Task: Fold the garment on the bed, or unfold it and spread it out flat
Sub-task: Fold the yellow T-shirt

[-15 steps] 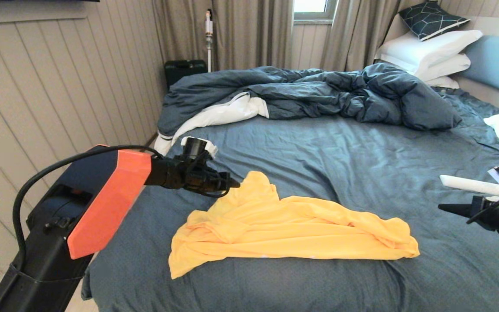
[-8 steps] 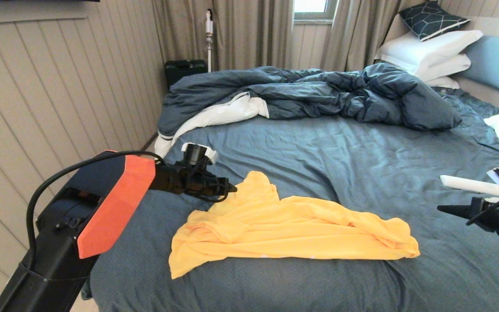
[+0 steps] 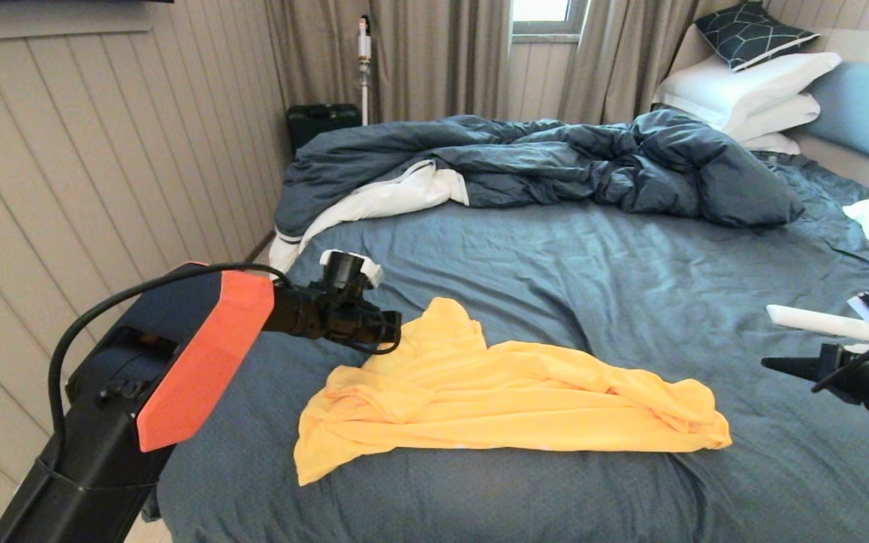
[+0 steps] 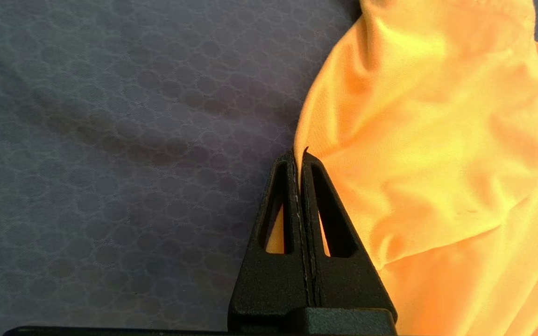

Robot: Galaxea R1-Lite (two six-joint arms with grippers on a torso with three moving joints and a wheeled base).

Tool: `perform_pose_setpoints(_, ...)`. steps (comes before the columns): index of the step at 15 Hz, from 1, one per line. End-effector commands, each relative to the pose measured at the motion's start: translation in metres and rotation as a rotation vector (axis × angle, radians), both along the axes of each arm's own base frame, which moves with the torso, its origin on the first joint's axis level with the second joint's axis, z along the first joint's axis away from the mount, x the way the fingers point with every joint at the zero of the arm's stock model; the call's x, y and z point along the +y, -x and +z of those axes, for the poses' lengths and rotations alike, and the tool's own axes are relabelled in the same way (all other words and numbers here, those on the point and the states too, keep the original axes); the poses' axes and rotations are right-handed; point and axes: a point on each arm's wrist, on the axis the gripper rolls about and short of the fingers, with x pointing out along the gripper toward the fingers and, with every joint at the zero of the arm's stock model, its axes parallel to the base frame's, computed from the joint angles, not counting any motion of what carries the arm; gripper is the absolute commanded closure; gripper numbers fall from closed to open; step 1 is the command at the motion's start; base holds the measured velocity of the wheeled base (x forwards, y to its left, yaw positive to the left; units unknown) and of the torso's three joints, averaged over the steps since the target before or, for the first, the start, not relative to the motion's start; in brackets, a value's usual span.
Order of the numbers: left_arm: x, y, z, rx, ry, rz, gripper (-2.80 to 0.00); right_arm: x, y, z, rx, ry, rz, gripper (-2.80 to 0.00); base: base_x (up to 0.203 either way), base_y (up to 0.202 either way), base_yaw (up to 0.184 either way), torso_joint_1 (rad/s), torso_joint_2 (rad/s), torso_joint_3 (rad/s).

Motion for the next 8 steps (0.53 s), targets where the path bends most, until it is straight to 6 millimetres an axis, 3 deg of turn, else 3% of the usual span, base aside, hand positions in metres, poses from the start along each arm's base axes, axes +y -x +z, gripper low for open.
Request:
perform_pose_setpoints(1, -0.003, 0.002, 0.004, -0.006, 0.006, -0.006, 0.0, -0.001, -0.001, -0.001, -0.002, -0.002, 0.003, 0.0, 0.0, 0.0, 0.0, 0.0, 0.0, 0.0)
perform_pose_setpoints(4, -0.001, 0.005, 0.018, -0.02, 0.012, -0.003, 0.0, -0.001, -0.001, -0.001, -0.002, -0.002, 0.003, 0.0, 0.0, 0.0, 0.0, 0.0, 0.0, 0.0)
perform_pose_setpoints(7, 0.008, 0.023, 0.069, -0.064, 0.033, -0.001, 0.0, -0.001, -0.001, -0.001, -0.003, -0.002, 0.005, 0.0, 0.0, 0.0, 0.0, 0.0, 0.0, 0.0)
perform_pose_setpoints(8, 0.012, 0.033, 0.078, -0.058, 0.028, -0.002, 0.0, -0.001, -0.001, -0.001, -0.003, -0.002, 0.005, 0.0, 0.0, 0.0, 0.0, 0.0, 0.0, 0.0)
